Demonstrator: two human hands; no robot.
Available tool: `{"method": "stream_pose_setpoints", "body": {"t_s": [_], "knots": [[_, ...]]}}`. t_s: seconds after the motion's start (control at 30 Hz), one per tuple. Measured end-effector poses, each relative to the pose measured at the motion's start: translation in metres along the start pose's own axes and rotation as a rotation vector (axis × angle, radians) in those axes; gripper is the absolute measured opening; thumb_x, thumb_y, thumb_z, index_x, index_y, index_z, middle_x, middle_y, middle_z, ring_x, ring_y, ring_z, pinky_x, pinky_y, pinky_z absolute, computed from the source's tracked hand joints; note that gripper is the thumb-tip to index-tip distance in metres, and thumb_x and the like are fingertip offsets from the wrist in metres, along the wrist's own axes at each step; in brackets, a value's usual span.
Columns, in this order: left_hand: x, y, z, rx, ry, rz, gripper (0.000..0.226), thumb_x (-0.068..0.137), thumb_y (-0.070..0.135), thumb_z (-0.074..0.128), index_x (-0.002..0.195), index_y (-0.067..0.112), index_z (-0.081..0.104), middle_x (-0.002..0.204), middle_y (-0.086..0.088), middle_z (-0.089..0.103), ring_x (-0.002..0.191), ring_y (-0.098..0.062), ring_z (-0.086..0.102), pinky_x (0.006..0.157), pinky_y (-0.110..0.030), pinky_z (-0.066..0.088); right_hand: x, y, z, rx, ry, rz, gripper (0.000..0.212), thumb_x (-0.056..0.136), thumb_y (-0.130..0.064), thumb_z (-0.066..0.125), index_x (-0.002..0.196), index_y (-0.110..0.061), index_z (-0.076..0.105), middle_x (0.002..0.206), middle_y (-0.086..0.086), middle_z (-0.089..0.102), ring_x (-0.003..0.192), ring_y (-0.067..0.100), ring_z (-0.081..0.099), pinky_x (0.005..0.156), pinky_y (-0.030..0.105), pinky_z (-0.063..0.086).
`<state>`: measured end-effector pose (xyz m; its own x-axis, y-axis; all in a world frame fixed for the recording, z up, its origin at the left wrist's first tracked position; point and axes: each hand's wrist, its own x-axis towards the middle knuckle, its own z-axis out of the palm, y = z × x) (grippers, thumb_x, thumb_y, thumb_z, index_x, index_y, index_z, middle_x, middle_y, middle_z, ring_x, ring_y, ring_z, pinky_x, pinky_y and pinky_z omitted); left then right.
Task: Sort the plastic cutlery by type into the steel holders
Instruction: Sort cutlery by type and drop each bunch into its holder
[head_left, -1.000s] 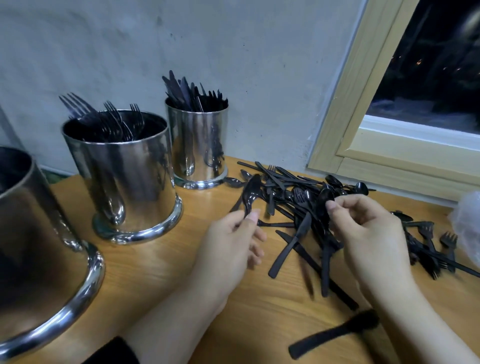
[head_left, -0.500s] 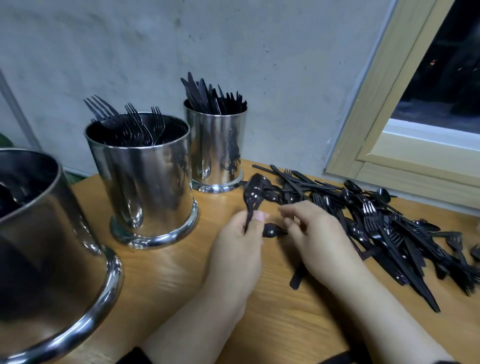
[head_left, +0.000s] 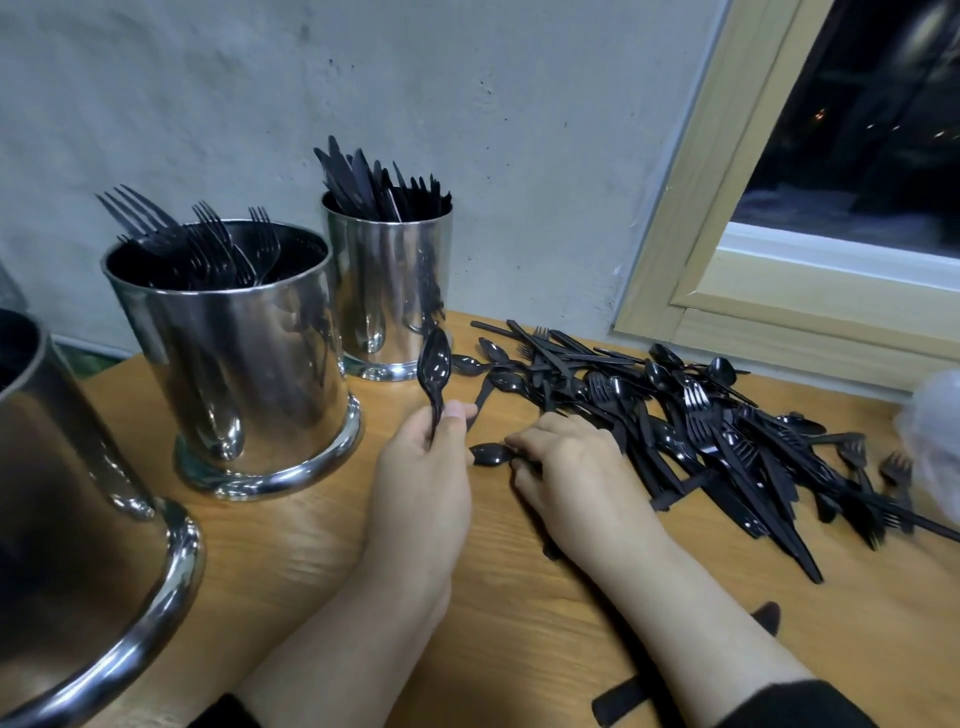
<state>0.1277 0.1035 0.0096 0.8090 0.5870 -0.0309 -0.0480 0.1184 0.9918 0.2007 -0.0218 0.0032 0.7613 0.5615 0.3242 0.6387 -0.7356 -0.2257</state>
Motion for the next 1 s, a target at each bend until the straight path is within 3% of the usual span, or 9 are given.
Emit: {"method": "stream_pose_setpoints", "body": {"t_s": [0.2,0.37,0.47,0.53,0.6,0.67,0.8,0.9,1.0], "knots": [[-0.002,0.002,0.003,-0.049,0.027,0.036,0.027,0.108,0.037,0.046,0.101,0.029,0.071,0.061,0.01,0.043,0.046,-0.009,0.036,0.046,-0.026,0.03,0.0,0.0,0.001,0.139,0.265,0.029,0.015,0.088,-0.017,0.062,0.098,-0.017,0.074,0.088,-0.001,0.066,0.086,0.023,0.059,0.082,0.041,0.05],[-0.005,0.004,0.006,-0.009,-0.002,0.079,0.028,0.108,0.033,0.045,0.099,0.027,0.071,0.061,0.006,0.05,0.051,-0.012,0.046,0.045,-0.03,0.04,-0.004,-0.006,-0.022,0.59,0.514,0.227,0.005,0.091,-0.02,0.067,0.092,-0.019,0.072,0.082,-0.01,0.068,0.078,0.005,0.061,0.075,0.018,0.044],[-0.005,0.002,0.007,0.084,-0.057,0.176,0.025,0.107,0.033,0.047,0.099,0.038,0.07,0.078,0.012,0.071,0.074,-0.007,0.068,0.067,-0.026,0.056,-0.008,-0.011,-0.04,0.84,0.521,0.318,0.008,0.092,-0.016,0.07,0.084,-0.018,0.071,0.073,-0.003,0.069,0.067,-0.001,0.058,0.066,0.011,0.042],[-0.009,0.004,0.008,0.185,-0.13,0.214,0.024,0.106,0.034,0.046,0.099,0.046,0.066,0.09,0.023,0.074,0.086,0.002,0.069,0.075,-0.014,0.052,-0.009,-0.015,-0.044,1.0,0.477,0.352,0.01,0.093,-0.013,0.069,0.082,-0.011,0.07,0.071,0.005,0.068,0.064,0.004,0.056,0.064,0.014,0.045],[-0.015,0.006,0.011,0.231,-0.212,0.226,0.028,0.106,0.031,0.046,0.097,0.043,0.068,0.088,0.018,0.076,0.079,0.002,0.07,0.07,-0.012,0.051,-0.011,-0.018,-0.045,1.136,0.399,0.362,0.013,0.094,-0.009,0.067,0.081,-0.007,0.068,0.066,0.005,0.066,0.062,0.01,0.059,0.064,0.02,0.05],[-0.021,0.004,0.015,0.221,-0.309,0.213,0.033,0.108,0.027,0.045,0.086,0.024,0.07,0.068,0.003,0.069,0.059,-0.012,0.062,0.058,-0.026,0.049,-0.016,-0.02,-0.046,1.199,0.344,0.368,0.014,0.094,-0.008,0.067,0.081,-0.005,0.068,0.065,0.004,0.065,0.06,0.012,0.059,0.065,0.026,0.052],[-0.031,0.005,0.017,0.125,-0.391,0.062,0.027,0.106,0.032,0.049,0.093,0.027,0.073,0.061,0.004,0.04,0.051,-0.012,0.033,0.045,-0.028,0.028,-0.034,-0.005,-0.052,1.003,0.306,0.346,0.014,0.095,-0.019,0.067,0.085,-0.013,0.074,0.071,-0.004,0.071,0.064,0.004,0.061,0.067,0.022,0.051],[-0.033,0.005,0.019,0.107,-0.36,0.01,0.027,0.1,0.033,0.058,0.096,0.007,0.065,0.066,-0.006,0.043,0.049,-0.014,0.035,0.044,-0.028,0.03,-0.051,0.032,-0.056,0.736,0.321,0.409,0.015,0.096,-0.033,0.065,0.086,-0.026,0.074,0.074,-0.01,0.072,0.064,0.004,0.062,0.065,0.026,0.05],[-0.036,0.002,0.031,0.12,-0.339,0.034,0.037,0.1,0.035,0.057,0.089,-0.001,0.059,0.062,-0.007,0.053,0.047,-0.017,0.047,0.042,-0.029,0.04,-0.074,0.073,-0.069,0.544,0.38,0.509,0.012,0.096,-0.031,0.066,0.087,-0.028,0.074,0.076,-0.014,0.07,0.074,-0.002,0.063,0.065,0.012,0.044]]}}
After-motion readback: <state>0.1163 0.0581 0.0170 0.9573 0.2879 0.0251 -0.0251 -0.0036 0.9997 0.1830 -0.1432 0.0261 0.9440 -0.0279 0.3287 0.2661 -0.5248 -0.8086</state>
